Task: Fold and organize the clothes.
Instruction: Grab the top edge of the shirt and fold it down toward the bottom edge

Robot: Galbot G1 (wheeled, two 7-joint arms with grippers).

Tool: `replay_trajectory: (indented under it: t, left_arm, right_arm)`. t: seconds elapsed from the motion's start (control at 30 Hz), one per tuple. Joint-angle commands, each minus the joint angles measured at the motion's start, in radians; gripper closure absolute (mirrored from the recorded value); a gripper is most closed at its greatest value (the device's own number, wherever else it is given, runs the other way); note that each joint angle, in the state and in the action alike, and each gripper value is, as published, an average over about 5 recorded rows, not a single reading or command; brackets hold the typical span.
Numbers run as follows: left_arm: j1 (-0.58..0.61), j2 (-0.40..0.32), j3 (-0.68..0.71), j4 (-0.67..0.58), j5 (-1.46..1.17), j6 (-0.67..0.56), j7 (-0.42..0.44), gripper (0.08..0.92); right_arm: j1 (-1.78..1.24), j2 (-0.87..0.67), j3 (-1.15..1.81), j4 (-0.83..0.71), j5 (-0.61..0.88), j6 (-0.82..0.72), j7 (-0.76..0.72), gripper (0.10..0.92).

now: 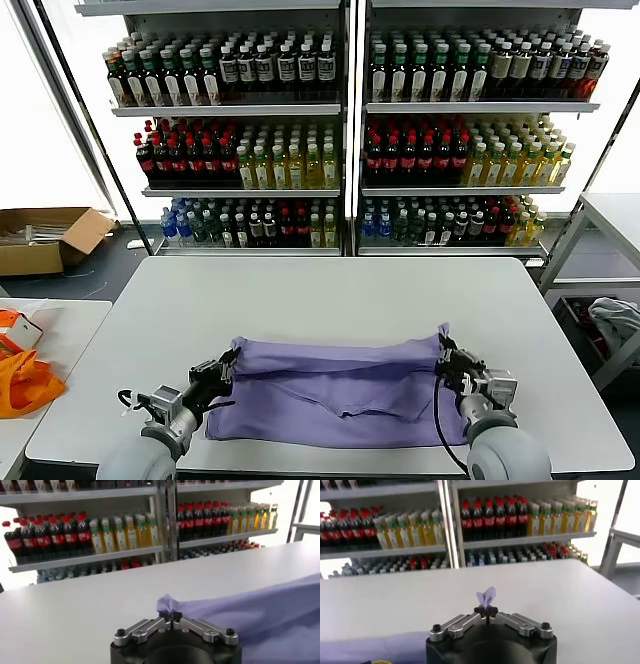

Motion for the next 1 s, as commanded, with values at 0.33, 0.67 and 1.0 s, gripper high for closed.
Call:
replay_trajectory:
  t: [0.33, 0.67, 1.0]
  left_arm:
    - [0.081, -0.012, 0.004, -0.003, 0.074, -0.018, 0.004, 0.917]
    - [0.081, -0.023, 0.006, -0.043, 0.127, -0.023, -0.006, 0.819]
    - [0.104, -0.042, -0.006, -0.132, 0.170, 0.020, -0.064, 0.533]
  right_arm:
    - [-0.116, 0.018, -0.042, -0.012, -0.069, 0.008, 0.031, 0.917]
    - [-0.119, 0.030, -0.073, -0.052, -0.152, 0.019, 0.042, 0.857]
    - [-0.147, 0.019, -0.046, 0.018, -0.195, 0.039, 0.038, 0.573]
